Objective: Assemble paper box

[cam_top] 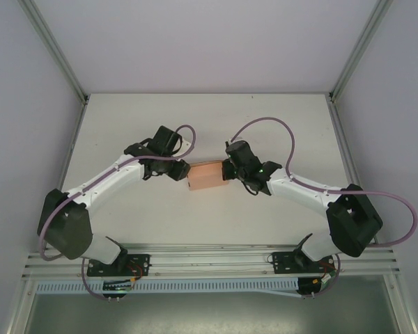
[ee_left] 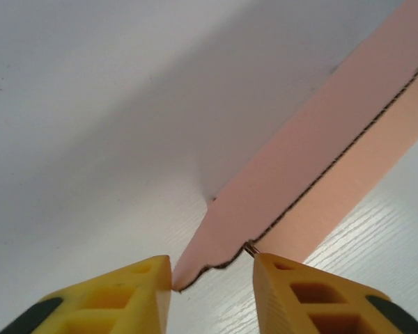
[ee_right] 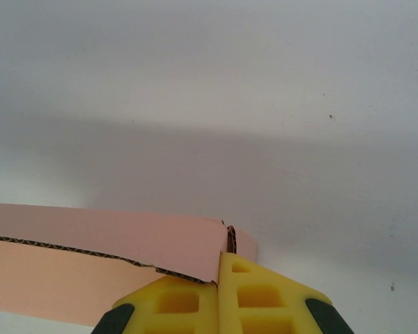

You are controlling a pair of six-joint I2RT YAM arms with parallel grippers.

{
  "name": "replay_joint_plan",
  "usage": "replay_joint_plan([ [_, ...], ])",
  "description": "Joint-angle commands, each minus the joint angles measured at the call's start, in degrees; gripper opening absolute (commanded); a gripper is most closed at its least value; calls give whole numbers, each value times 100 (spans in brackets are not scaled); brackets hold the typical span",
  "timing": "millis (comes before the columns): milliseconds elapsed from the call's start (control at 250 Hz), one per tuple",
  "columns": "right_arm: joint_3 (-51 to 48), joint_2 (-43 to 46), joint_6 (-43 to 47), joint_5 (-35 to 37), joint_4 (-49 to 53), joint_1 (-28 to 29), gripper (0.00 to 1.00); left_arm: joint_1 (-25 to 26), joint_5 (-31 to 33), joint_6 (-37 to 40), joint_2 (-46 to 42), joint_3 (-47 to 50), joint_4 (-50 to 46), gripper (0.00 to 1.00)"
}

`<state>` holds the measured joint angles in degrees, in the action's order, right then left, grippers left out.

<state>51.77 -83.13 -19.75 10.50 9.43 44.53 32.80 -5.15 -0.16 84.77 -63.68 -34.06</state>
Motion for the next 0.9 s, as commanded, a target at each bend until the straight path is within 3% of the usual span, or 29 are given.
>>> replay_joint_plan([
  [0, -165, -267, -87, -327, 1107, 93, 0, 3, 94, 15, 38, -8, 159, 34],
  [176, -212, -203, -29, -593, 1008, 89, 0, 7, 132, 151, 127, 3, 346, 28],
  [244, -193, -223, -32, -601, 1060, 88, 0, 3, -6, 218, 188, -22, 387, 22],
  [320, -175, -220, -29, -618, 1079, 88, 0, 7, -46, 210, 252, -85, 342, 9],
  [424, -140, -219, -38, -622, 1117, 93, 0, 7, -59, 100, 286, -154, 287, 4],
  [899, 305, -341, -580, -191, 1716, 239, 0, 7, -635, -1905, 666, -764, -894, 0],
])
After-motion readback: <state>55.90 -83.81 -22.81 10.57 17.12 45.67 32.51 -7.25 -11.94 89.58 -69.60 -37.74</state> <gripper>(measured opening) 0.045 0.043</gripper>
